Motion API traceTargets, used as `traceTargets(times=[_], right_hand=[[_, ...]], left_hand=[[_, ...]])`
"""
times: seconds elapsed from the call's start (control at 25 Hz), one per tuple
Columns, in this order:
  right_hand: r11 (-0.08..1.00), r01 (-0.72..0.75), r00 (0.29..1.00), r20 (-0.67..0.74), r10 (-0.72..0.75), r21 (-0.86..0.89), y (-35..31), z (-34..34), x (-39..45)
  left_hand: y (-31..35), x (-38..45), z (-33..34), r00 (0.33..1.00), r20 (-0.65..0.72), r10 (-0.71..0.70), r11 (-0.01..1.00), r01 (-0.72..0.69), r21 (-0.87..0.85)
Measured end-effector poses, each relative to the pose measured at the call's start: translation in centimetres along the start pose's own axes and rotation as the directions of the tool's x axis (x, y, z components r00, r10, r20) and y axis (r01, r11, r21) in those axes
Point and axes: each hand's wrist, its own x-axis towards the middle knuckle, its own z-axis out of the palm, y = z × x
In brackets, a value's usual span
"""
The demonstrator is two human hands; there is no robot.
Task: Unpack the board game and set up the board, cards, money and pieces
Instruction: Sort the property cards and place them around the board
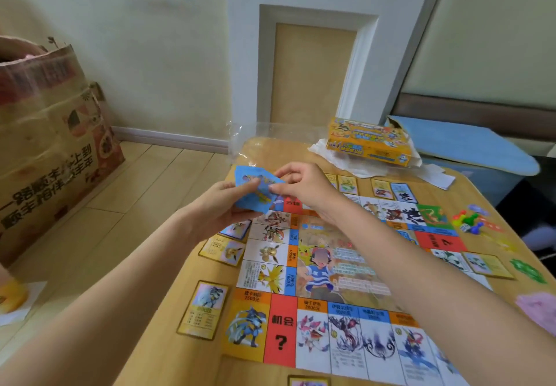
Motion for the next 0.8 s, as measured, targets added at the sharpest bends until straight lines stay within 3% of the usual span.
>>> traceTargets(times=[0.08,0.16,0.2,0.28,0.32,0.4,0.48,0.64,0.8], right_hand=[[1.0,0.018,0.975,-0.223,-0.021,-0.015,-0.1,-1.5,-1.8],[0.972,0.176,0.847,-0.479,-0.231,-0.157,-0.3,-3.0,-3.9],[0.91,0.271,0.779,-0.483,-0.399,-0.315,-0.2,-3.4,-5.1],[0.674,0.423,0.699,-0.255,-0.668,-0.606,0.5,-3.4,-7.4],[0.581,0.468,0.689,-0.137,-0.711,-0.666,1.1,-3.3,-8.5],[0.546,0.511,0.732,0.004,-0.681,-0.664,1.9,-3.4,-10.0],[0.626,0.522,0.787,0.044,-0.615,-0.579,1.8,-4.1,-11.1],[0.895,0.344,0.875,-0.249,-0.416,-0.284,0.1,-5.9,-12.2],[0.984,0.175,0.96,-0.218,-0.175,-0.016,-0.8,-6.6,-13.1]], left_hand=[[0.1,-0.7,1.3,1.0,0.015,-0.014,0.995,0.015,-0.096],[0.2,-1.6,2.4,0.999,-0.013,-0.05,0.993,0.049,-0.105],[0.1,-2.1,2.9,0.998,-0.015,-0.066,0.993,0.064,-0.1],[0.3,-3.1,4.0,0.997,0.032,-0.07,0.99,0.074,-0.124],[0.4,-3.5,4.6,0.996,0.067,-0.063,0.99,0.071,-0.125],[0.6,-4.3,5.4,0.992,0.118,-0.041,0.998,0.046,-0.038],[0.8,-4.9,5.9,0.992,0.128,-0.013,0.998,0.004,0.064],[1.0,-6.0,6.8,0.994,0.104,-0.018,0.995,0.008,0.103],[1.3,-6.9,8.1,0.992,0.125,-0.037,0.984,0.014,0.177]])
